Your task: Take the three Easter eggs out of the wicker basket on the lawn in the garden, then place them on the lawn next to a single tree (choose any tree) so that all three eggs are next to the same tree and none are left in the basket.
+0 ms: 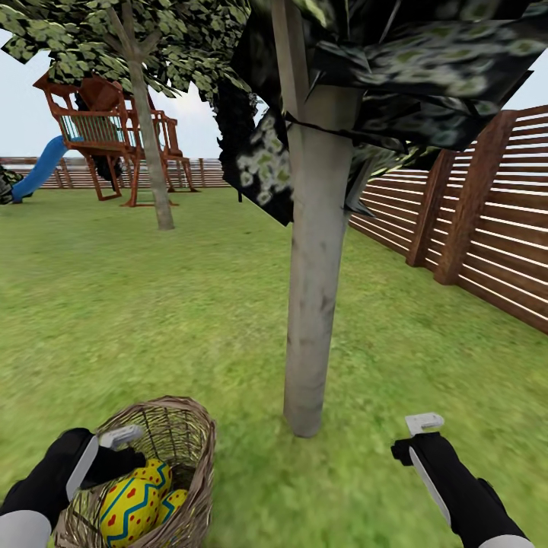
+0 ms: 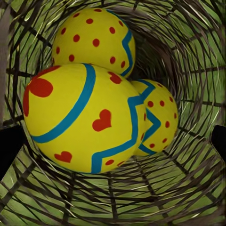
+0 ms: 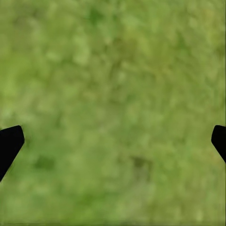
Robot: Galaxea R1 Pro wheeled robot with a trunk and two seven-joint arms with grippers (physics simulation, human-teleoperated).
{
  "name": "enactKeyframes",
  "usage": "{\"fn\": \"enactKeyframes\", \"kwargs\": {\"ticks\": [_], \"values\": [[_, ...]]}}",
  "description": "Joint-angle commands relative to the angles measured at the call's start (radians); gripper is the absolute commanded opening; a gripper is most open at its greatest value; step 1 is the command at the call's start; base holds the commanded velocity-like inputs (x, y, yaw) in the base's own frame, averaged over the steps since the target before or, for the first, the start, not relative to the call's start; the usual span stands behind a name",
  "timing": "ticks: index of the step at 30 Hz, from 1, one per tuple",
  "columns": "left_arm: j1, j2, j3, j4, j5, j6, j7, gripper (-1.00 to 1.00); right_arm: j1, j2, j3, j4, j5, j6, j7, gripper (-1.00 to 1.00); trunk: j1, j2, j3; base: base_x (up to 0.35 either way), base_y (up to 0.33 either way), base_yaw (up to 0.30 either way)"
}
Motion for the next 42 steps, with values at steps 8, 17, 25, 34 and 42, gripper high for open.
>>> {"fn": "enactKeyframes", "kwargs": {"ticks": [8, 17, 25, 34, 42], "values": [[-0.001, -0.024, 0.005, -0.003, 0.001, 0.006, 0.000, 1.00, -0.001, 0.003, 0.002, 0.000, -0.002, 0.005, -0.005, 1.00, 0.000, 0.000, -0.001, 0.000, 0.000, 0.000], [-0.001, -0.010, 0.018, -0.006, 0.001, 0.004, 0.002, 1.00, -0.001, 0.002, -0.001, 0.000, -0.002, 0.005, -0.005, 1.00, 0.000, 0.000, -0.001, 0.000, 0.000, 0.000], [-0.001, -0.010, 0.028, -0.007, 0.001, 0.004, 0.002, 1.00, -0.001, 0.002, -0.001, 0.000, -0.004, 0.005, -0.005, 1.00, 0.000, 0.000, -0.001, 0.000, 0.000, 0.000], [-0.001, -0.010, 0.028, -0.008, 0.000, 0.004, 0.002, 1.00, -0.001, 0.002, -0.001, 0.000, -0.005, 0.005, -0.005, 1.00, 0.001, -0.001, -0.013, 0.000, 0.000, 0.000], [0.000, -0.008, 0.086, -0.025, 0.001, 0.003, 0.002, 1.00, -0.001, 0.004, -0.001, 0.000, -0.002, 0.005, -0.006, 1.00, 0.005, -0.003, -0.044, 0.000, 0.000, 0.000]]}}
